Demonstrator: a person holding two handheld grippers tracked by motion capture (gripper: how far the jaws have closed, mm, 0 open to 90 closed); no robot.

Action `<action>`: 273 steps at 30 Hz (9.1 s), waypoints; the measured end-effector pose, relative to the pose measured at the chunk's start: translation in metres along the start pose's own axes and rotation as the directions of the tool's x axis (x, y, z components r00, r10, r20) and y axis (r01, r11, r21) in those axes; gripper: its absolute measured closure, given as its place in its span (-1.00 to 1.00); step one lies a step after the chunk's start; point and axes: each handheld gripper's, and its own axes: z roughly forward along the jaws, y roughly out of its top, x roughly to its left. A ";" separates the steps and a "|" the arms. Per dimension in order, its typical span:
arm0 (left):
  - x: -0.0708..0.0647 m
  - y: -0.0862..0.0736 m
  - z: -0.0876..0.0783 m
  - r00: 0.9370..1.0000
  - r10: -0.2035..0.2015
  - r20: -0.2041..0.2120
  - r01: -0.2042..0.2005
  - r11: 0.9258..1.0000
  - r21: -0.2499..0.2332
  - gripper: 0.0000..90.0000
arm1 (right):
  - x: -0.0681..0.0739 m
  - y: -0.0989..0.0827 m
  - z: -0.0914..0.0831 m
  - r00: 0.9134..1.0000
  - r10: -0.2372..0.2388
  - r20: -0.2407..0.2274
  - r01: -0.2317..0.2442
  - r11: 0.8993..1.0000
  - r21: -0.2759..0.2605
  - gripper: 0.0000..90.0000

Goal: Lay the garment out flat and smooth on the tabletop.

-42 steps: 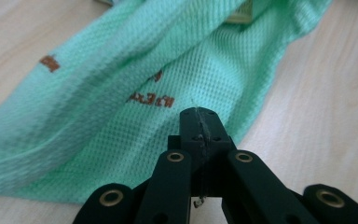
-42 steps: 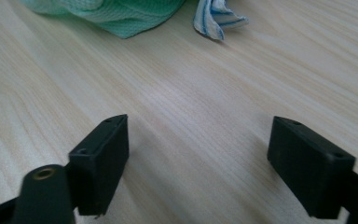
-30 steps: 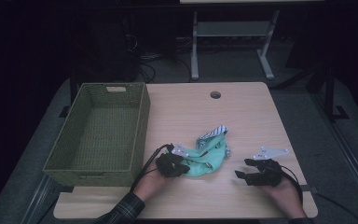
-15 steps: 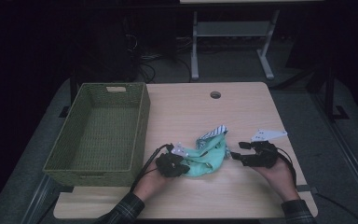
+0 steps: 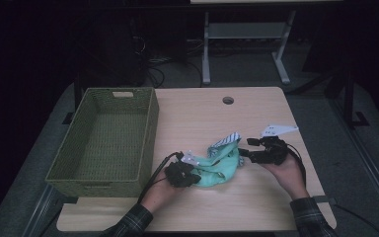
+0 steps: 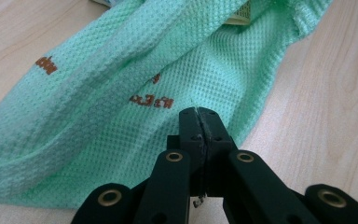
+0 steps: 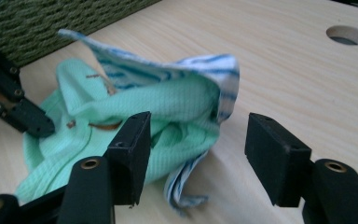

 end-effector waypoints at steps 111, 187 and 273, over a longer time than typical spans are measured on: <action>0.045 0.051 -0.006 0.969 -0.048 -0.242 0.020 0.993 -0.117 0.37 | 0.036 0.002 0.024 0.998 0.032 -0.046 -0.029 0.997 0.074 0.47; 0.009 0.060 0.006 0.990 0.003 -0.144 -0.015 0.996 -0.083 0.97 | 0.044 -0.054 0.005 0.997 -0.079 -0.005 0.077 0.946 0.315 0.99; -0.013 0.003 -0.001 0.999 0.004 -0.049 -0.002 0.999 0.046 0.93 | -0.027 0.035 0.061 0.999 -0.046 -0.024 0.049 0.982 0.184 0.95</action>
